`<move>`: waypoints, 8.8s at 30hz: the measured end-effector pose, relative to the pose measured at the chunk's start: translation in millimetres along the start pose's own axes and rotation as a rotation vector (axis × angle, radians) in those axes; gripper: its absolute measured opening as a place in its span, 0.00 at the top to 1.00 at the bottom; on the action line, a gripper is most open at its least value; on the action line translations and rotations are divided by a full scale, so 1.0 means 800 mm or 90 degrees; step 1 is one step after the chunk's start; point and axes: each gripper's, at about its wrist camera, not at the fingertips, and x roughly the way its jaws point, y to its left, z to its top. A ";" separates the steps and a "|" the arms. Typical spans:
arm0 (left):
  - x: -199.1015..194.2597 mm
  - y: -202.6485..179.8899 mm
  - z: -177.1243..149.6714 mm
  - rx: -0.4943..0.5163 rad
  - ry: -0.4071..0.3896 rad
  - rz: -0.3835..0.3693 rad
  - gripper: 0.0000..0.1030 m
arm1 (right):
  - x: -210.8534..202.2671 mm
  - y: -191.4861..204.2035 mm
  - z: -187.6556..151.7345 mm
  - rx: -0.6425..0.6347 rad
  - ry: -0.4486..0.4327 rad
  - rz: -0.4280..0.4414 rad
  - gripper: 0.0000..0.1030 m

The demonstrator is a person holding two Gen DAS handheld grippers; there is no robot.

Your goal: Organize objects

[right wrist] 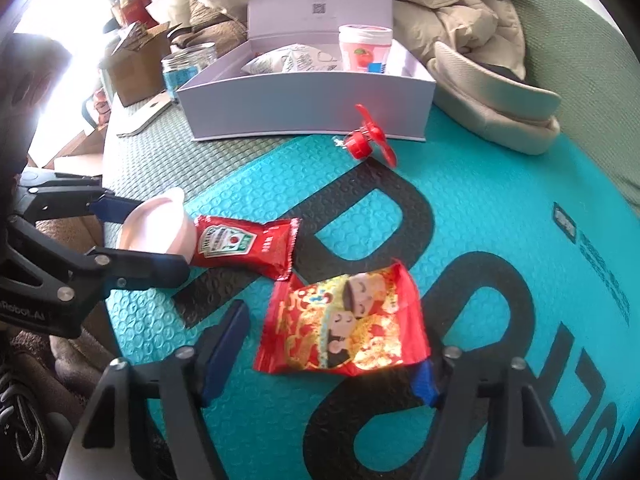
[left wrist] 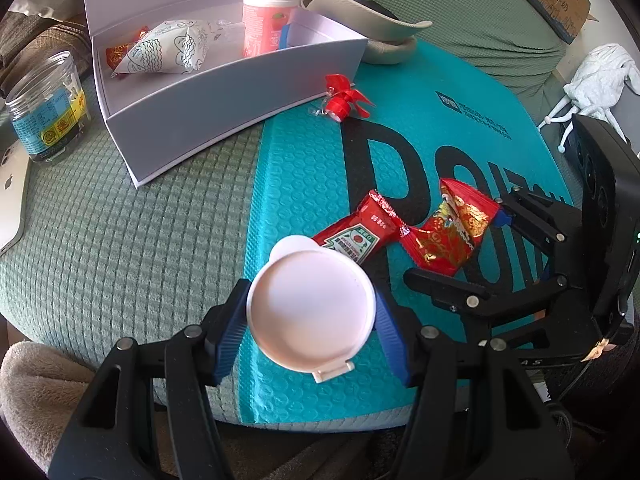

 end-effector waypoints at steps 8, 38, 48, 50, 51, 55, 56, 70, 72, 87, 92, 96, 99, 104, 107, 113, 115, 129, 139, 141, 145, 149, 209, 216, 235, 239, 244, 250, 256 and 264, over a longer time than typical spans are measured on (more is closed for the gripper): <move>-0.001 0.000 -0.004 -0.014 -0.005 -0.002 0.44 | -0.009 -0.003 0.003 0.015 -0.019 0.001 0.64; -0.046 0.004 0.010 -0.030 -0.068 0.042 0.44 | -0.051 0.036 0.042 -0.038 -0.070 0.044 0.67; -0.086 0.016 0.016 -0.045 -0.107 0.084 0.44 | -0.063 0.057 0.070 -0.065 -0.090 0.069 0.67; -0.093 0.018 0.017 -0.046 -0.113 0.090 0.44 | -0.067 0.061 0.076 -0.073 -0.096 0.071 0.67; -0.097 0.019 0.018 -0.046 -0.117 0.092 0.44 | -0.069 0.063 0.079 -0.078 -0.099 0.072 0.67; -0.106 0.023 0.023 -0.051 -0.125 0.093 0.44 | -0.073 0.069 0.089 -0.097 -0.105 0.075 0.67; -0.107 0.024 0.024 -0.053 -0.126 0.094 0.44 | -0.074 0.069 0.091 -0.101 -0.107 0.073 0.67; -0.116 0.032 0.055 -0.046 -0.136 0.105 0.44 | -0.075 0.063 0.128 -0.120 -0.135 0.071 0.67; -0.114 0.033 0.060 -0.044 -0.135 0.103 0.44 | -0.073 0.061 0.132 -0.122 -0.136 0.070 0.67; -0.084 0.050 0.106 -0.034 -0.113 0.109 0.44 | -0.040 0.039 0.171 -0.108 -0.134 0.080 0.67; -0.072 0.053 0.120 -0.023 -0.103 0.108 0.44 | -0.030 0.033 0.184 -0.104 -0.133 0.083 0.67; -0.064 0.057 0.133 -0.017 -0.100 0.110 0.44 | -0.022 0.027 0.196 -0.104 -0.132 0.082 0.67; -0.057 0.060 0.143 -0.016 -0.098 0.111 0.44 | -0.015 0.023 0.206 -0.102 -0.133 0.081 0.67; -0.050 0.067 0.157 -0.015 -0.095 0.110 0.44 | -0.008 0.018 0.223 -0.109 -0.141 0.080 0.67; -0.046 0.073 0.167 -0.016 -0.094 0.108 0.44 | -0.004 0.015 0.236 -0.115 -0.147 0.076 0.67; -0.039 0.081 0.188 -0.012 -0.095 0.108 0.44 | 0.001 0.011 0.262 -0.130 -0.161 0.075 0.67; -0.038 0.084 0.196 -0.008 -0.099 0.111 0.44 | 0.004 0.010 0.271 -0.134 -0.164 0.073 0.67; -0.030 0.111 0.251 -0.003 -0.126 0.143 0.44 | 0.029 -0.001 0.338 -0.126 -0.181 0.070 0.67; -0.010 0.128 0.281 -0.005 -0.130 0.146 0.44 | 0.055 -0.010 0.363 -0.136 -0.166 0.044 0.67; -0.003 0.132 0.285 -0.007 -0.129 0.150 0.44 | 0.062 -0.013 0.366 -0.135 -0.158 0.040 0.67; 0.012 0.139 0.289 -0.024 -0.121 0.146 0.44 | 0.079 -0.017 0.369 -0.134 -0.141 0.031 0.67; 0.027 0.146 0.292 -0.039 -0.108 0.150 0.44 | 0.100 -0.024 0.369 -0.125 -0.119 0.026 0.67; 0.011 0.123 0.278 -0.029 -0.144 0.198 0.43 | 0.075 -0.024 0.327 -0.099 -0.102 -0.052 0.37; -0.029 0.122 0.280 -0.052 -0.189 0.251 0.24 | 0.043 -0.021 0.333 -0.081 -0.138 -0.058 0.26; -0.139 0.087 0.247 -0.081 -0.252 0.282 0.12 | -0.068 -0.009 0.317 -0.059 -0.207 -0.068 0.23; -0.157 0.074 0.233 -0.076 -0.266 0.286 0.12 | -0.087 -0.004 0.305 -0.059 -0.211 -0.075 0.23; -0.172 0.058 0.214 -0.073 -0.267 0.274 0.12 | -0.106 0.001 0.286 -0.054 -0.216 -0.074 0.23; -0.175 0.040 0.188 -0.054 -0.264 0.276 0.12 | -0.116 0.009 0.260 -0.053 -0.205 -0.075 0.23; -0.170 0.026 0.159 -0.053 -0.250 0.252 0.12 | -0.119 0.014 0.226 -0.043 -0.181 -0.076 0.23; -0.162 0.000 0.127 -0.032 -0.234 0.232 0.12 | -0.121 0.014 0.186 -0.023 -0.155 -0.076 0.23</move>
